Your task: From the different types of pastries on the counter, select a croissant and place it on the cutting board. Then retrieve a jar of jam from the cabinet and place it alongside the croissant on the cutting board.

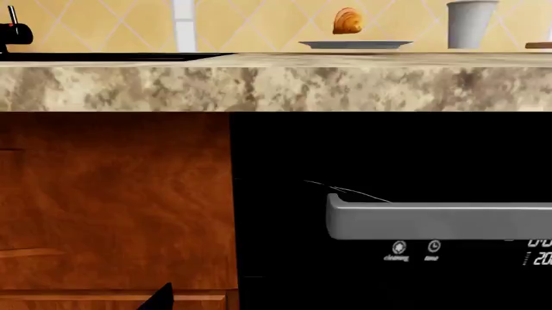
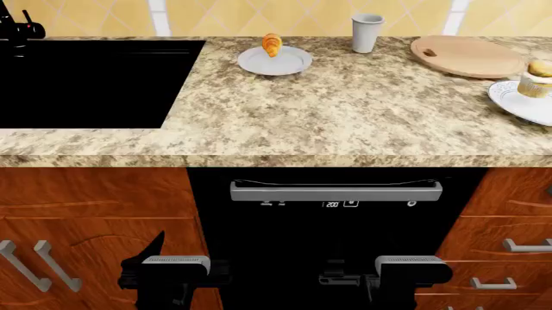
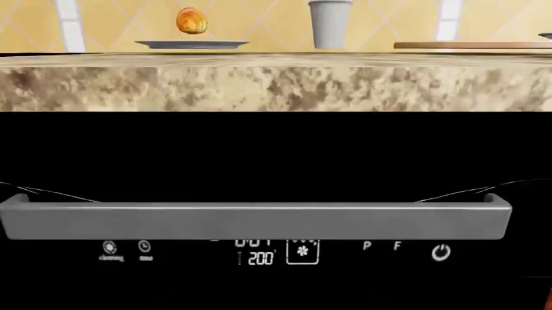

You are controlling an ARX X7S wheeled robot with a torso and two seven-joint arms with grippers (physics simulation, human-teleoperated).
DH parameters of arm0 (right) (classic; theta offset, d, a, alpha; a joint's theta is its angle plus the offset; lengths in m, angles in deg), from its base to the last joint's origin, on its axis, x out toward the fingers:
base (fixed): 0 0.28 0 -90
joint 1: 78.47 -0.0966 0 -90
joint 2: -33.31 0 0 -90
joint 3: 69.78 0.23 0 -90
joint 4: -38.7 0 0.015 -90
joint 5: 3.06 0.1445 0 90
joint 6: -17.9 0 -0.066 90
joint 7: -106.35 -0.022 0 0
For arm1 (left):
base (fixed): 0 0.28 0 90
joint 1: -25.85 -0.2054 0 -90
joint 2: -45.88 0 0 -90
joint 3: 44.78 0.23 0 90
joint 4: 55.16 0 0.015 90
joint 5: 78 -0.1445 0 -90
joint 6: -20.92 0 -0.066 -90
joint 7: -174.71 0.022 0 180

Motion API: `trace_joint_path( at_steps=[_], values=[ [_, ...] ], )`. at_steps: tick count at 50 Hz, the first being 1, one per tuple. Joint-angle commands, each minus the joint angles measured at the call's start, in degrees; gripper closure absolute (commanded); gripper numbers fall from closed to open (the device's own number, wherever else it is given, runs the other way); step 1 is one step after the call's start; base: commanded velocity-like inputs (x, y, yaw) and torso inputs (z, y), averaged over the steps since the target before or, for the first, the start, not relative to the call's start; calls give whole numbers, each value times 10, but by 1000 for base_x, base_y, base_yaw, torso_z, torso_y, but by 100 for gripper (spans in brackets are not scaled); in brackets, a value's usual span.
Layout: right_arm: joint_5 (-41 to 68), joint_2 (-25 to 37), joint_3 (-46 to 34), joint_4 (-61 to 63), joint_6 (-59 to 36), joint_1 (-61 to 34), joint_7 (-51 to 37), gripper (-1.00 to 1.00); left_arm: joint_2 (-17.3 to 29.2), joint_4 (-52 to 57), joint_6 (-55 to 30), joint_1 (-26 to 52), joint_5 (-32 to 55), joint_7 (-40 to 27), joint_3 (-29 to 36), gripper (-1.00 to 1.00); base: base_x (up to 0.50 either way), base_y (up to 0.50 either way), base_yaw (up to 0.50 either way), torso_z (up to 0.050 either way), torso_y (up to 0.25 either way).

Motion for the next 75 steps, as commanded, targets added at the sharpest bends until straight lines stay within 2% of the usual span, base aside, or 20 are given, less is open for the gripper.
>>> trace_joint_path(
  at_steps=[1,8,14,24,37,43,45,46,49,51,62,75],
  values=[
    [8,8,-13,5,-2,3,-11,-100,9,9,-1,-6,7,-11,11,-100,0,0,0,0,0],
    [19,24,-34,1,12,0,-23,-100,30,63,-31,-19,26,-16,20,-100,0,0,0,0,0],
    [17,38,-40,101,-57,10,-36,-100,41,152,-116,-3,29,-24,30,-100,0,0,0,0,0],
    [50,73,-26,317,-250,-31,-30,-100,74,392,-374,89,57,-26,19,-100,11,0,0,0,0],
    [152,95,37,487,-489,-162,-26,-100,102,544,-685,274,136,-23,-49,-100,456,-4,0,0,0],
    [222,93,80,546,-637,-259,-29,-100,114,574,-783,342,158,-19,-67,-100,470,102,0,0,0],
    [276,76,124,555,-778,-377,-29,-100,120,583,-894,424,184,0,-86,-100,473,127,0,0,0],
    [290,70,138,554,-819,-414,-29,-100,129,569,-900,438,213,-12,-95,-100,477,98,0,0,0],
    [308,64,148,546,-885,-472,-34,-100,172,545,-900,466,392,-124,-135,-100,423,17,0,0,0],
    [318,67,147,533,-897,-488,-43,-100,186,550,-898,474,446,-146,-142,-100,39,0,0,25,0],
    [461,115,113,446,-897,-546,-157,-100,216,511,-888,494,495,-173,-125,-100,270,0,0,50,0],
    [513,128,59,389,-896,-603,-218,-100,229,478,-891,530,537,-198,-118,-100,500,0,0,50,0]
  ],
)
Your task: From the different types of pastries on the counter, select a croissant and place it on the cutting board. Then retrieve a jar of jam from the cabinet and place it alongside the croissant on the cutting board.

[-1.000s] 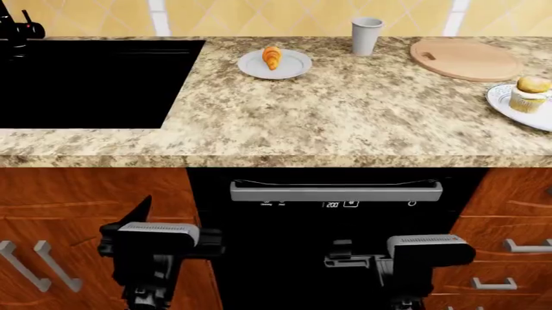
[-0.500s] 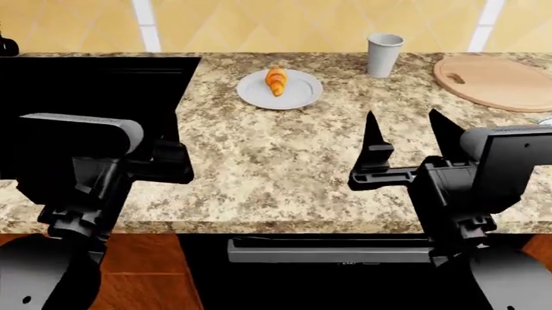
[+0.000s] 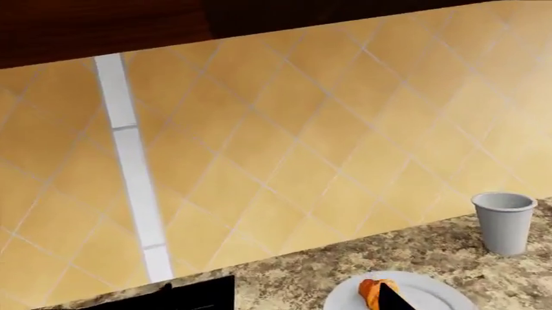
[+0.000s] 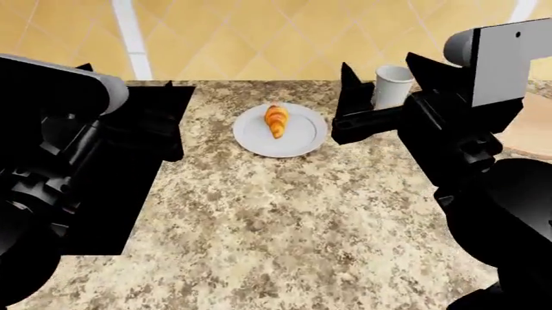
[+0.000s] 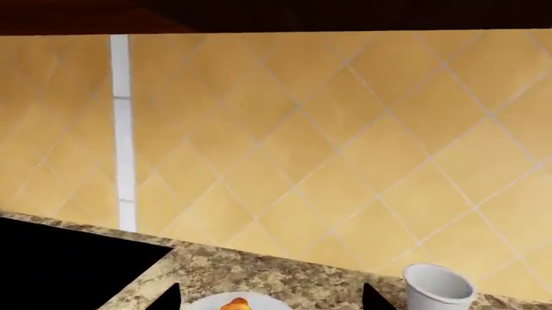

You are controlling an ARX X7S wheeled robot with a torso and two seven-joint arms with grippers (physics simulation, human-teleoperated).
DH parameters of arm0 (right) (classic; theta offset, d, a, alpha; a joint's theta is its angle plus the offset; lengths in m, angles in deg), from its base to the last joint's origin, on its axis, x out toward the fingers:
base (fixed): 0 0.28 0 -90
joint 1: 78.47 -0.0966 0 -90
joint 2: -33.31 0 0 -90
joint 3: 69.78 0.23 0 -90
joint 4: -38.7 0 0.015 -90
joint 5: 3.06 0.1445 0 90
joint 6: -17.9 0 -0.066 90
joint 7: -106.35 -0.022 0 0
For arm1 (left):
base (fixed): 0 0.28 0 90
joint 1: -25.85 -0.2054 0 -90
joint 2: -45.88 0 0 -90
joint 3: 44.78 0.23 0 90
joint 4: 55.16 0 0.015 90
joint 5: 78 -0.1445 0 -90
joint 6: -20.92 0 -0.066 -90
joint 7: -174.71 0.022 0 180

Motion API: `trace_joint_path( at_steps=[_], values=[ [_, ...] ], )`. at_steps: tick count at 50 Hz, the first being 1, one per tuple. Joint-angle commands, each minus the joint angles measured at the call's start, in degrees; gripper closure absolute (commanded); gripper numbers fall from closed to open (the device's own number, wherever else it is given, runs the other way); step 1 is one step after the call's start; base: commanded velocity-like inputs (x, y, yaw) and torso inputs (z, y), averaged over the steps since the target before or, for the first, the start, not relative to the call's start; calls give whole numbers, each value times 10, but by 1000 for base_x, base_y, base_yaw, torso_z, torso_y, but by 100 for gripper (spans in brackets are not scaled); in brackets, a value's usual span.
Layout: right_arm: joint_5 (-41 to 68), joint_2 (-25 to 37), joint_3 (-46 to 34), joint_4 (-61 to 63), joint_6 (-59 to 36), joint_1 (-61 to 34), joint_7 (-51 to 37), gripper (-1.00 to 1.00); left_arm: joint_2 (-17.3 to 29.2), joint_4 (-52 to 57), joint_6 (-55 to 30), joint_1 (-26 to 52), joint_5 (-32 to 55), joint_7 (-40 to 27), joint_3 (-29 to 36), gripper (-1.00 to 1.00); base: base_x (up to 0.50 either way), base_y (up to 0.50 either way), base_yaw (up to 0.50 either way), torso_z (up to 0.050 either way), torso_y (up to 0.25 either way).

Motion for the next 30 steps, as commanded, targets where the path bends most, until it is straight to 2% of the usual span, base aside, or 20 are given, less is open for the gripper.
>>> trace_joint_path(
  at_steps=[1,8,17,22,30],
  values=[
    [79,16,-30,-43,-25,-64,-70,-100,19,-24,-15,39,61,-36,3,-100,500,0,0,50,0],
    [114,21,-36,-47,-17,-66,-110,-100,25,-31,-18,57,116,-82,4,-100,500,0,0,50,0],
    [133,31,-59,-58,-4,-61,-130,-100,36,-42,-8,73,151,-119,37,-100,500,22,0,43,0],
    [135,30,-68,-67,3,-59,-137,-100,41,-46,-1,70,157,-127,53,-100,460,106,0,9,0],
    [114,10,-117,-117,36,-53,-135,-100,43,-51,13,66,162,-138,68,-100,0,0,0,0,0]
  ],
)
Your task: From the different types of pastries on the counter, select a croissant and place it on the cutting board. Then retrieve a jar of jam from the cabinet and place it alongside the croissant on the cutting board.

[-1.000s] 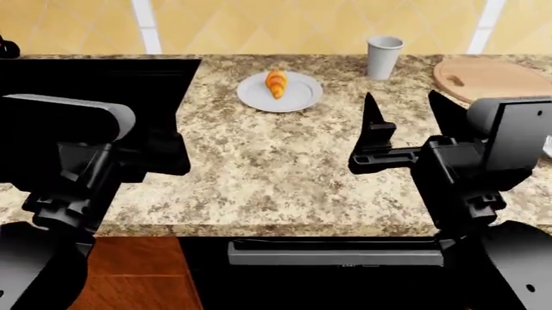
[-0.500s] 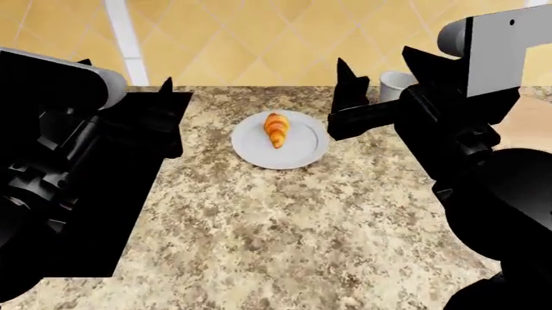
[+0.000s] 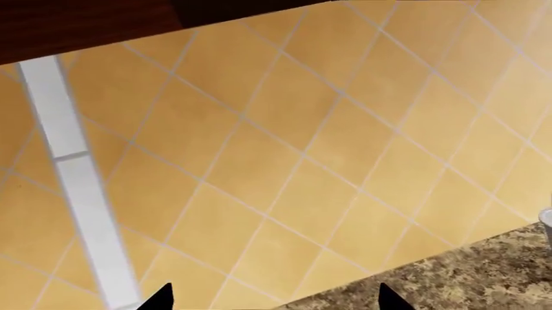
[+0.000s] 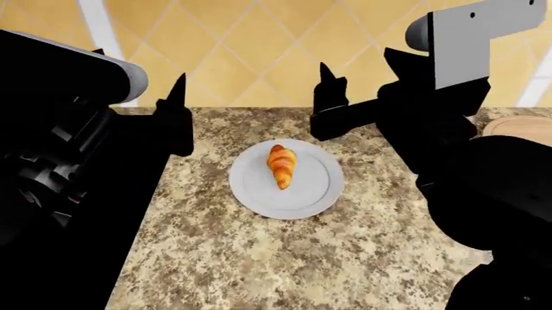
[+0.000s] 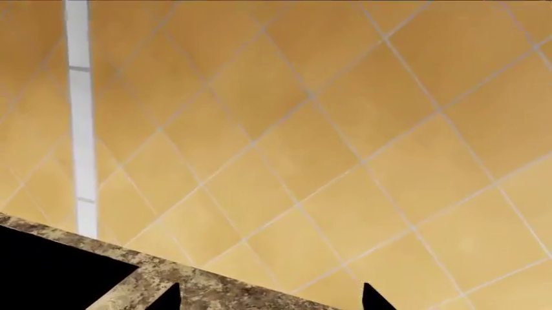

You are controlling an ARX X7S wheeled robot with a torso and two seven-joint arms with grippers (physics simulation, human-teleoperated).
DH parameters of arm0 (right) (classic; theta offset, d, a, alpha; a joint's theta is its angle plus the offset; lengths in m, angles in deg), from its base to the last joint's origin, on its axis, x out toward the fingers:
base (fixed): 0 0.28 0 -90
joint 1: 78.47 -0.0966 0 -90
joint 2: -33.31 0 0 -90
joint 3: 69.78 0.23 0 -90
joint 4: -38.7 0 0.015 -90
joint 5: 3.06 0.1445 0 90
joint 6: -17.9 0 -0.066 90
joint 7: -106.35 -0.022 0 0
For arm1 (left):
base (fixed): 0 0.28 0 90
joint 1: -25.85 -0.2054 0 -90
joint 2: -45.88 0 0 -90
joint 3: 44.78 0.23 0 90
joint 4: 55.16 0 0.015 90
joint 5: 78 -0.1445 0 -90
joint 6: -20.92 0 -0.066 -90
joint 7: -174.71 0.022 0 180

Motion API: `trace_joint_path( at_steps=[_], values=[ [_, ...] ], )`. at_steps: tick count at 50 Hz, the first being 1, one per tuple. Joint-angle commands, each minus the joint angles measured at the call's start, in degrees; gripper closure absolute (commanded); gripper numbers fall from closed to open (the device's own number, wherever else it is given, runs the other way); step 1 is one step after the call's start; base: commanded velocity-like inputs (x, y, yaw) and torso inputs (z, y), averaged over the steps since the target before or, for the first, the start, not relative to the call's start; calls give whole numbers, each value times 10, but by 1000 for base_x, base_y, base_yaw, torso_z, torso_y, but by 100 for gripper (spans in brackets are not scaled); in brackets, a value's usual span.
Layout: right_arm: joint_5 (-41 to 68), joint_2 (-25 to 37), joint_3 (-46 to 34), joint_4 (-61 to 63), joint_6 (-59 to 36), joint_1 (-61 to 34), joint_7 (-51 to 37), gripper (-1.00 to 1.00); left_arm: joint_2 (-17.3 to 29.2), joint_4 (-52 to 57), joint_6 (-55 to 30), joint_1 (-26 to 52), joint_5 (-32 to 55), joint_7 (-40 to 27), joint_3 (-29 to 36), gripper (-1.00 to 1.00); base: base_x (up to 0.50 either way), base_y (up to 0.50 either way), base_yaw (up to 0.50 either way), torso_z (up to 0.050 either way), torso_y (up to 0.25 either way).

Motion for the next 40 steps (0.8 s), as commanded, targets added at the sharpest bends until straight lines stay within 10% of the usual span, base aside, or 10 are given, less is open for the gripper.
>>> trace_joint_path(
  at_steps=[1,21,40],
  values=[
    [-11,-16,-57,-56,36,6,-9,-100,8,-9,16,1,18,-23,26,-100,0,0,0,0,0],
    [-118,-77,-236,-215,127,14,-8,-100,31,-14,55,-18,13,-26,35,-100,0,0,0,0,0],
    [-106,-94,-236,-299,111,20,-39,-100,46,-20,65,-17,28,-41,31,-100,0,0,0,0,0]
  ],
)
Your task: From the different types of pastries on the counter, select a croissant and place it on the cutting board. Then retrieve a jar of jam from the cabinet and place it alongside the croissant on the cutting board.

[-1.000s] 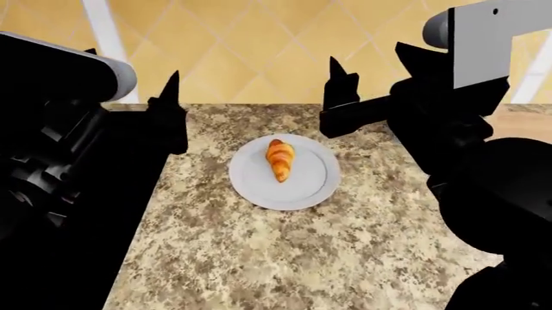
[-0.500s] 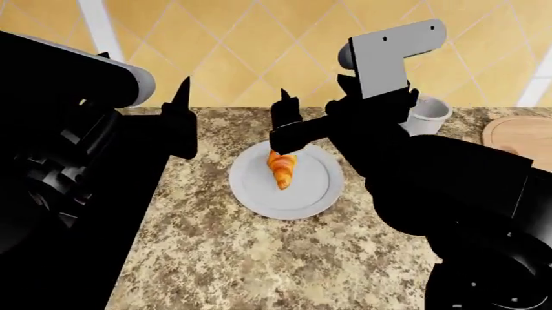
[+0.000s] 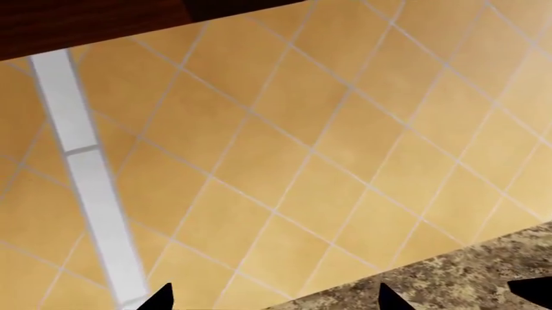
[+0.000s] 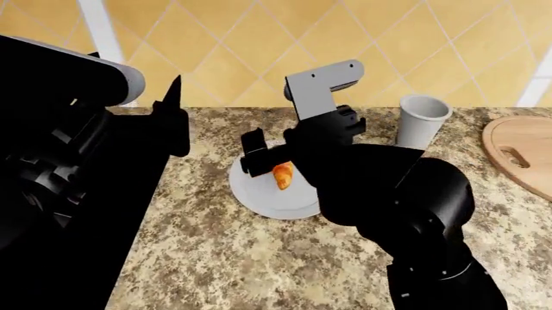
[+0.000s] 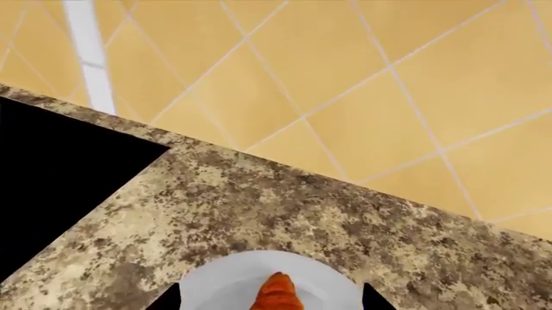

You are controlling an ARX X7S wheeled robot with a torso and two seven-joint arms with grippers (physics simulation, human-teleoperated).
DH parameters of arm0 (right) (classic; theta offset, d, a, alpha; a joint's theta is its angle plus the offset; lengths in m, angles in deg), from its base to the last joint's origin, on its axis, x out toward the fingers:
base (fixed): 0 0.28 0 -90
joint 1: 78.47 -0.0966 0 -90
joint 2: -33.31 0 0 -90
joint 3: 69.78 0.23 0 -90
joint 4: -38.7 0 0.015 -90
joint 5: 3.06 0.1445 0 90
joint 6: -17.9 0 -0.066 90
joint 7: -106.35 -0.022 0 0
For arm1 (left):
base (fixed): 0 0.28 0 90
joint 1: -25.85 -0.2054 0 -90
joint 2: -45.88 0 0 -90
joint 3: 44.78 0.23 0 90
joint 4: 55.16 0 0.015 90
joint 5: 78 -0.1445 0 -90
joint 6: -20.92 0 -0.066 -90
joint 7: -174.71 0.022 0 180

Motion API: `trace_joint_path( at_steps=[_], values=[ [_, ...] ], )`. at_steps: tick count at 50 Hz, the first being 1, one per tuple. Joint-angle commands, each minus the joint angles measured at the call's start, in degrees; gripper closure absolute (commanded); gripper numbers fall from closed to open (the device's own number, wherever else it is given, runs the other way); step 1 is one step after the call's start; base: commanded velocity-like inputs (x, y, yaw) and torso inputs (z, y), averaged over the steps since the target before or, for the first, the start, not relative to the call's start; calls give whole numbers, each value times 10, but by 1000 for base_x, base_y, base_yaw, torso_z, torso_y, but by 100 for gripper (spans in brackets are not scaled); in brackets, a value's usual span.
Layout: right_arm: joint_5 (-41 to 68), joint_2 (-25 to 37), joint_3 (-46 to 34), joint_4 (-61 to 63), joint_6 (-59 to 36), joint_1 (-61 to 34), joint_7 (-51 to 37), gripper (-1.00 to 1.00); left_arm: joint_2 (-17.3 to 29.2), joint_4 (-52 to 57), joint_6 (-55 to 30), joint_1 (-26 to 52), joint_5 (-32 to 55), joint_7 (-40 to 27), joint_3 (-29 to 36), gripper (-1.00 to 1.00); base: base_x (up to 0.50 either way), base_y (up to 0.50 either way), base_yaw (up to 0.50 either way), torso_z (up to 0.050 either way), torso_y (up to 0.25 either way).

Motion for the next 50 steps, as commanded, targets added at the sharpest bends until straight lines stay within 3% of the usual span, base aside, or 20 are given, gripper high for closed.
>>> trace_joint_path(
  at_steps=[1,20,50],
  values=[
    [-4,-3,-13,-49,4,6,-14,-100,8,-4,5,3,9,-10,0,-100,0,0,0,0,0],
    [-36,4,-37,-162,123,39,38,-100,16,-19,45,-12,-26,5,43,-100,0,0,0,0,0],
    [-46,4,-89,-224,149,32,56,-100,28,-25,61,-18,-22,1,48,-100,0,0,0,0,0]
  ],
)
